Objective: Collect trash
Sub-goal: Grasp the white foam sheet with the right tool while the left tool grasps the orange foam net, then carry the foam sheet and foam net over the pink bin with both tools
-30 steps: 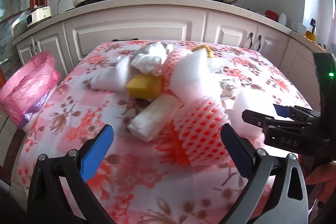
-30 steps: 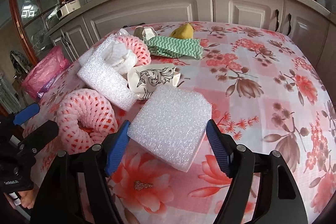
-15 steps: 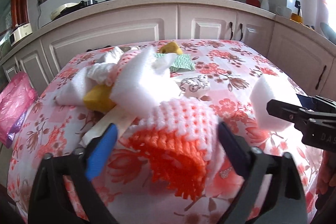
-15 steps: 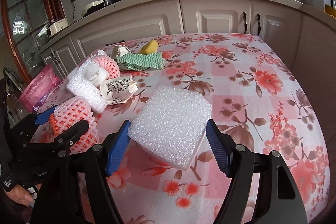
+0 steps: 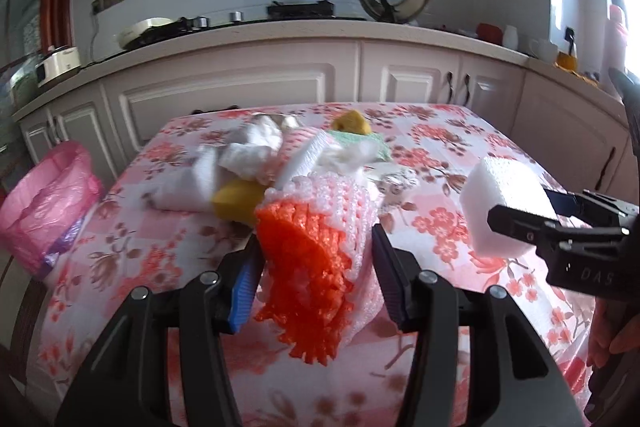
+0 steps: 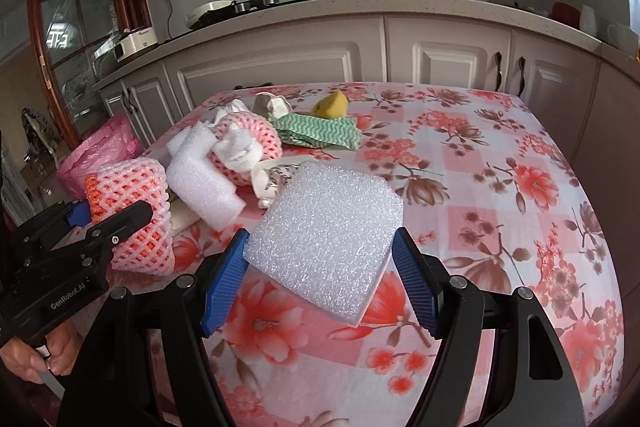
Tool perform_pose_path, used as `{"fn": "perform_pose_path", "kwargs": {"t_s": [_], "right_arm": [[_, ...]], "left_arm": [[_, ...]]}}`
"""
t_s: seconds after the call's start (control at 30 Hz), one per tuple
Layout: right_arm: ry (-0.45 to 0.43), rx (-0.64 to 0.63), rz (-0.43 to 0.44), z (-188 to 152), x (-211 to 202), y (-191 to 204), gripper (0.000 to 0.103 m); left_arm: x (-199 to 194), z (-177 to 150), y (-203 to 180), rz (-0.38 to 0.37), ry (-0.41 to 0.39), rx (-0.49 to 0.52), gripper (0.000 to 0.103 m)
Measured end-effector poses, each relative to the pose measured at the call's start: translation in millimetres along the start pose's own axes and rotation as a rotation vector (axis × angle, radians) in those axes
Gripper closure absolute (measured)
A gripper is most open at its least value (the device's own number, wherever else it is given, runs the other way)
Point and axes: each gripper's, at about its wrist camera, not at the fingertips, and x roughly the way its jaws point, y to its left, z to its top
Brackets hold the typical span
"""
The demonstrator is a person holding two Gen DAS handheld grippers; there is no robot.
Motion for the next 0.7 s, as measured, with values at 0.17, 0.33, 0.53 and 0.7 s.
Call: {"fn": "perform_pose_path", "kwargs": {"t_s": [0.17,0.33,0.53,0.7], "right_arm": [[-0.027,-0.088,0.057,6.7,-8.7,42.1,0.034],[-0.048,-0.195,0.137,11.0,-14.9,93.7,0.034],[-0.072,-0.342,0.228,17.6,-15.3,157.3,0.034],[-0.083,-0.394,0.299,33.6,-1.7,194.5,0.034]], "left_arm": [[-26.2,-2.1,43.0,0.092,-0.018,-0.077,0.052],[-52.4,-8.1,87.3,0.193,-0.045,-0.144,0.052],[-78.3,-17.3,130.8,0.293,-0.073,-0.195,0.052],[-91.9,-23.0,174.9,0.386,-0.075,-0.246,0.052]]}}
